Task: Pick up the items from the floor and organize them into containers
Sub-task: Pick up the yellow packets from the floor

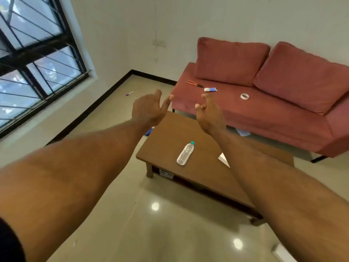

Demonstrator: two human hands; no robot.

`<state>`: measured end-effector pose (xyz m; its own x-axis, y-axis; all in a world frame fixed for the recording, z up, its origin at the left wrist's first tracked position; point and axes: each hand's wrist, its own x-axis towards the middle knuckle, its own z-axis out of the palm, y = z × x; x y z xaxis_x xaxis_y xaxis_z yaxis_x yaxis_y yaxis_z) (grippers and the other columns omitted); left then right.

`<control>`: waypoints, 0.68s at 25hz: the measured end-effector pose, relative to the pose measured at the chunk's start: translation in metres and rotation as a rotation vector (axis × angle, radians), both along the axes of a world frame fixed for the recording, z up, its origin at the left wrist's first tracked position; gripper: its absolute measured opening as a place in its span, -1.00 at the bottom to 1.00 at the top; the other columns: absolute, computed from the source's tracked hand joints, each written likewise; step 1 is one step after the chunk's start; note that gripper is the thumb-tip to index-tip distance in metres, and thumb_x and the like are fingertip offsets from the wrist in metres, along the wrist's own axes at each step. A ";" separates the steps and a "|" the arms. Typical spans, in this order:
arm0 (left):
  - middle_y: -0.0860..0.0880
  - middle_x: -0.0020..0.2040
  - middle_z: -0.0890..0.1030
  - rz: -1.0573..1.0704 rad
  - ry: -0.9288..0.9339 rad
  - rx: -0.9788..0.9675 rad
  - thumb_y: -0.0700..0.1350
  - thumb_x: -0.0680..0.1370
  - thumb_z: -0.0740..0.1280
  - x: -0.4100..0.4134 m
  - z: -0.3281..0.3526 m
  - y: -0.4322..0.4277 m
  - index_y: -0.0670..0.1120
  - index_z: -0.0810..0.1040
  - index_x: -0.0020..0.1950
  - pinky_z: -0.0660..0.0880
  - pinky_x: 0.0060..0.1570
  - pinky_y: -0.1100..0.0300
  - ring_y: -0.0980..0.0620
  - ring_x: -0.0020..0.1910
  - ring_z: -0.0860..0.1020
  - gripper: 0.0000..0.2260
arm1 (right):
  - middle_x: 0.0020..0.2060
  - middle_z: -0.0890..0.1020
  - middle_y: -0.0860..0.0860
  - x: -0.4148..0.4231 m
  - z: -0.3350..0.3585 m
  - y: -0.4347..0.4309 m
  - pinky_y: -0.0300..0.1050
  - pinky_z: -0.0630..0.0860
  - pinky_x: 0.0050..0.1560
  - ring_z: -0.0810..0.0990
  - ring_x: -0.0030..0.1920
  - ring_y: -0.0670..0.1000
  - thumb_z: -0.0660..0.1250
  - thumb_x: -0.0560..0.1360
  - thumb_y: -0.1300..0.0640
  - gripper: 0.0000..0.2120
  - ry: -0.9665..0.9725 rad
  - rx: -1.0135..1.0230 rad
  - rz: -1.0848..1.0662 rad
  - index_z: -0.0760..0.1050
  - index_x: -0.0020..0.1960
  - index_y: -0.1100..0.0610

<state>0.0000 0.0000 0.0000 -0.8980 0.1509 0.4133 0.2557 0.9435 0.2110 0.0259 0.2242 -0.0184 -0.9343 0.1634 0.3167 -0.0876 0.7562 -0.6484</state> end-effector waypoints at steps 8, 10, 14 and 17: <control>-0.06 -0.30 0.55 0.185 -0.147 0.018 0.40 0.61 -0.14 -0.036 -0.054 -0.131 -0.07 0.52 -0.15 0.53 -0.24 0.00 -0.09 -0.32 0.52 -0.34 | -0.15 0.64 0.00 -0.058 -0.049 -0.119 -0.03 0.54 -0.11 0.61 -0.12 0.07 0.26 0.60 0.00 -0.80 -0.143 -0.021 0.084 0.54 0.10 0.10; -0.05 -0.32 0.54 0.208 -0.185 0.024 0.41 0.60 -0.15 -0.044 -0.061 -0.154 -0.06 0.52 -0.20 0.51 -0.24 0.02 -0.08 -0.32 0.51 -0.32 | -0.18 0.62 0.00 -0.070 -0.061 -0.141 -0.09 0.49 -0.18 0.59 -0.16 0.05 0.27 0.61 0.04 -0.82 -0.164 -0.004 0.110 0.56 0.04 0.12; -0.04 -0.35 0.51 0.264 -0.246 0.013 0.40 0.60 -0.16 -0.076 -0.083 -0.215 -0.05 0.47 -0.27 0.38 -0.33 0.10 -0.04 -0.35 0.48 -0.32 | -0.25 0.60 -0.03 -0.111 -0.092 -0.190 -0.09 0.46 -0.23 0.57 -0.22 0.02 0.29 0.60 0.03 -0.89 -0.228 -0.009 0.165 0.53 -0.08 0.02; -0.04 -0.34 0.51 0.314 -0.295 0.018 0.40 0.60 -0.16 -0.104 -0.101 -0.249 -0.06 0.49 -0.28 0.31 -0.33 0.13 -0.03 -0.34 0.47 -0.31 | -0.32 0.58 -0.04 -0.153 -0.111 -0.216 -0.05 0.45 -0.26 0.55 -0.26 0.01 0.27 0.61 0.03 -0.85 -0.312 -0.001 0.199 0.52 -0.11 0.02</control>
<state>-0.1041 -0.2488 -0.1011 -0.9793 -0.1534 0.1320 -0.1170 0.9613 0.2492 -0.1275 0.0086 -0.1291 -0.9995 -0.0312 0.0110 -0.0306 0.7433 -0.6682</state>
